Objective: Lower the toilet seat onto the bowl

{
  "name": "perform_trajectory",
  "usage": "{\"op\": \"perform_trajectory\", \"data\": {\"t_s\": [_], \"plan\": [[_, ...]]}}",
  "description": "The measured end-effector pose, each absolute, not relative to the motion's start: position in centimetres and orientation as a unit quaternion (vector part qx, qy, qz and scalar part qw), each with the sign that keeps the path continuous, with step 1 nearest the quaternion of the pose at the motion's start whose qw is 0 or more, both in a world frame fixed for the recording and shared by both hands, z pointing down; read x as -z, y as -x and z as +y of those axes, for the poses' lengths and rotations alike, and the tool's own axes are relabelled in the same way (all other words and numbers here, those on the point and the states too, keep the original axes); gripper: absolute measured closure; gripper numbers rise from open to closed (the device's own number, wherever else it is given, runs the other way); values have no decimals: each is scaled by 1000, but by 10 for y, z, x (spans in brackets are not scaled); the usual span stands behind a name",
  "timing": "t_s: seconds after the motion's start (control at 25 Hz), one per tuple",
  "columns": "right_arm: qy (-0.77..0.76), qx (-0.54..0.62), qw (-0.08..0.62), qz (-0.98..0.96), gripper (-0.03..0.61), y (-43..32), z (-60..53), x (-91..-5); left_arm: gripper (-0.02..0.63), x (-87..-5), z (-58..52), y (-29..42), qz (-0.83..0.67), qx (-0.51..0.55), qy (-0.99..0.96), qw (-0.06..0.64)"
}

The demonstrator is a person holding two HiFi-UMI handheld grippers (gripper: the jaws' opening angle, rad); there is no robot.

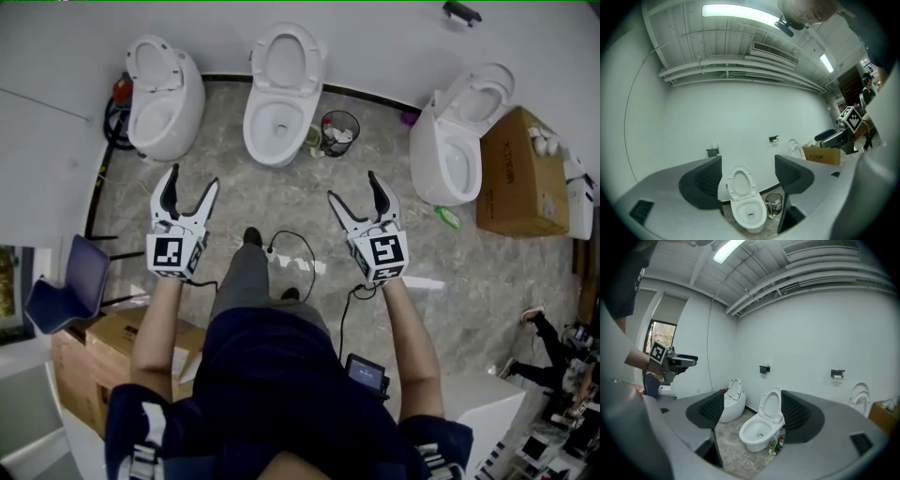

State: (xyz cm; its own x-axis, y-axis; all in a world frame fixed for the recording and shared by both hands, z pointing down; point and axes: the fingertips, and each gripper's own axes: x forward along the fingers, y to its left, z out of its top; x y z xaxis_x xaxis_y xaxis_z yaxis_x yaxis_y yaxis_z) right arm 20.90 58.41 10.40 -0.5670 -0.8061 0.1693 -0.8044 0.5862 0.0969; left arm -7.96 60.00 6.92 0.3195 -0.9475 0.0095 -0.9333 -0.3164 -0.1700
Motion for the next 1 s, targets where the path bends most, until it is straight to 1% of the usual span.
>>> {"op": "perform_trajectory", "data": {"t_s": [0.28, 0.52, 0.72, 0.88, 1.0], "plan": [[-460, 8, 98, -882, 204, -204, 555, -105, 270, -85, 560, 89, 571, 53, 817, 53], [-467, 13, 101, -879, 204, -178, 495, -109, 271, -94, 487, 101, 554, 49, 830, 50], [-487, 11, 115, -866, 204, -140, 397, -117, 272, -100, 388, 134, 531, 29, 846, 40], [-507, -2, 127, -852, 204, -102, 300, -127, 270, -91, 302, 165, 509, 2, 860, 45], [-520, -15, 138, -843, 204, -76, 232, -131, 271, -92, 242, 189, 491, 5, 871, 35]]}}
